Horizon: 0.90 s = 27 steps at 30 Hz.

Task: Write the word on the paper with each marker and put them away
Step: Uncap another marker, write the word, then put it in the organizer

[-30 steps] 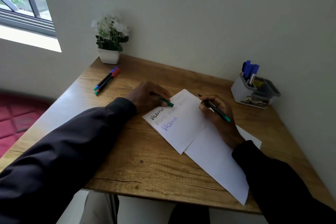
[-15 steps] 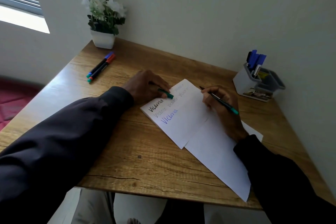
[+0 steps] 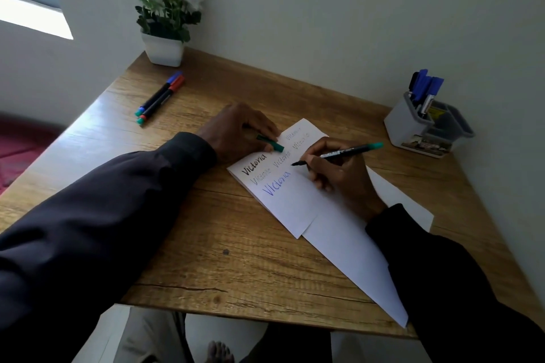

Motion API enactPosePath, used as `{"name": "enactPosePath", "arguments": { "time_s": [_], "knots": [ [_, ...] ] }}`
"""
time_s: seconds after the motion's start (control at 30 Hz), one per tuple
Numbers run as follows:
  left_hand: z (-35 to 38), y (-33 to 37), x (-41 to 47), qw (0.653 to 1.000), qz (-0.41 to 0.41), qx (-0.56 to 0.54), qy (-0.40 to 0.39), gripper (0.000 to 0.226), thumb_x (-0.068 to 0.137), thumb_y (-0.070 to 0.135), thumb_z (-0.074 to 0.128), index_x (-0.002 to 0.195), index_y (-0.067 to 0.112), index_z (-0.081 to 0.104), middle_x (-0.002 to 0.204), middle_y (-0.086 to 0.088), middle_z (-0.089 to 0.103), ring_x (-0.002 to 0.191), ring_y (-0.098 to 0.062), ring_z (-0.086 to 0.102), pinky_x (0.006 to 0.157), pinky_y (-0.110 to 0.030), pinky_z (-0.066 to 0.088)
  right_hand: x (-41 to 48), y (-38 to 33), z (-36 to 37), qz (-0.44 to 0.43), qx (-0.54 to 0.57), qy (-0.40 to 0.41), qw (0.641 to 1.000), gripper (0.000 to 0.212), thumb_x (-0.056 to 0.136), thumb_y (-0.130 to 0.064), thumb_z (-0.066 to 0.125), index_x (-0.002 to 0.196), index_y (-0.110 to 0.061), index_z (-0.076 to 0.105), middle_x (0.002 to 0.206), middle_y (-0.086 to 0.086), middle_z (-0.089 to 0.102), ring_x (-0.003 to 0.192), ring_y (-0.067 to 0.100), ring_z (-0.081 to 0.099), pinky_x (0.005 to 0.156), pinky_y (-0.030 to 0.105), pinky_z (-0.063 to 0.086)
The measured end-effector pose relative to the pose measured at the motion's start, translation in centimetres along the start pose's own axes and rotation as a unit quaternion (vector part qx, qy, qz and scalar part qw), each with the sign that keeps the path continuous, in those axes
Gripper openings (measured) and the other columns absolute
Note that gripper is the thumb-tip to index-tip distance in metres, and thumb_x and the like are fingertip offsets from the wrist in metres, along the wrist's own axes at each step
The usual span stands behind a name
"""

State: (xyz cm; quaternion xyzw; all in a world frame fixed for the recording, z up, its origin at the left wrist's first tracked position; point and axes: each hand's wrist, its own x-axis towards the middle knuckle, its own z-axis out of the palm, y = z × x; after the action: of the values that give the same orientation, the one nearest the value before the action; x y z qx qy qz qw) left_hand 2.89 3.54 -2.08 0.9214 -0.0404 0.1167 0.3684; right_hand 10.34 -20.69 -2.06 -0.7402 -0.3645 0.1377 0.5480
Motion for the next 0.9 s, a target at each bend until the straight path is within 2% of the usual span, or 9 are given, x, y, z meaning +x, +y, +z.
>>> {"name": "enactPosePath", "arguments": {
  "time_s": [0.13,0.47,0.57,0.7,0.9],
  "knots": [
    [0.08,-0.19,-0.04,1.0,0.015,0.003,0.008,0.024,0.082,0.018,0.078,0.105,0.023,0.077,0.114,0.014,0.067,0.089,0.029,0.048,0.073,0.008,0.036,-0.18,-0.04,0.15,-0.004,0.0,0.001,1.0,0.008,0.097,-0.001,0.062,0.091,0.004,0.065,0.067,0.02,0.068,0.046,0.03,0.058,0.041,0.025,0.044],
    [0.04,-0.27,-0.05,1.0,0.009,-0.01,-0.001,0.024,0.083,0.018,0.077,0.106,0.026,0.077,0.109,0.022,0.062,0.091,0.03,0.048,0.072,0.006,0.038,-0.27,-0.38,0.26,-0.006,-0.04,0.003,0.999,0.006,0.092,-0.001,0.069,0.088,0.001,0.066,0.067,0.016,0.07,0.048,0.026,0.064,0.043,0.027,0.048],
    [0.11,-0.26,0.0,1.0,0.005,-0.016,-0.001,0.024,0.082,0.02,0.078,0.105,0.027,0.077,0.112,0.019,0.065,0.091,0.027,0.052,0.072,0.004,0.04,-0.34,-0.34,0.29,-0.004,-0.036,0.006,0.999,0.01,0.091,0.001,0.07,0.083,0.003,0.065,0.066,0.016,0.07,0.047,0.027,0.063,0.042,0.026,0.046],
    [0.2,-0.35,0.05,1.0,0.002,-0.017,-0.003,0.024,0.083,0.02,0.078,0.105,0.028,0.077,0.115,0.017,0.066,0.091,0.027,0.052,0.071,0.004,0.041,-0.36,-0.38,0.35,-0.009,-0.038,0.004,0.999,0.014,0.092,-0.001,0.071,0.08,-0.004,0.065,0.067,0.014,0.07,0.047,0.022,0.063,0.042,0.023,0.046],
    [0.2,-0.34,0.06,1.0,-0.001,-0.021,-0.009,0.023,0.083,0.02,0.077,0.105,0.027,0.077,0.117,0.015,0.067,0.091,0.017,0.056,0.072,0.003,0.043,-0.38,-0.4,0.45,-0.016,-0.051,0.009,0.999,0.013,0.092,-0.002,0.072,0.08,-0.002,0.067,0.067,0.012,0.07,0.048,0.018,0.064,0.042,0.023,0.047]
  ]
}}
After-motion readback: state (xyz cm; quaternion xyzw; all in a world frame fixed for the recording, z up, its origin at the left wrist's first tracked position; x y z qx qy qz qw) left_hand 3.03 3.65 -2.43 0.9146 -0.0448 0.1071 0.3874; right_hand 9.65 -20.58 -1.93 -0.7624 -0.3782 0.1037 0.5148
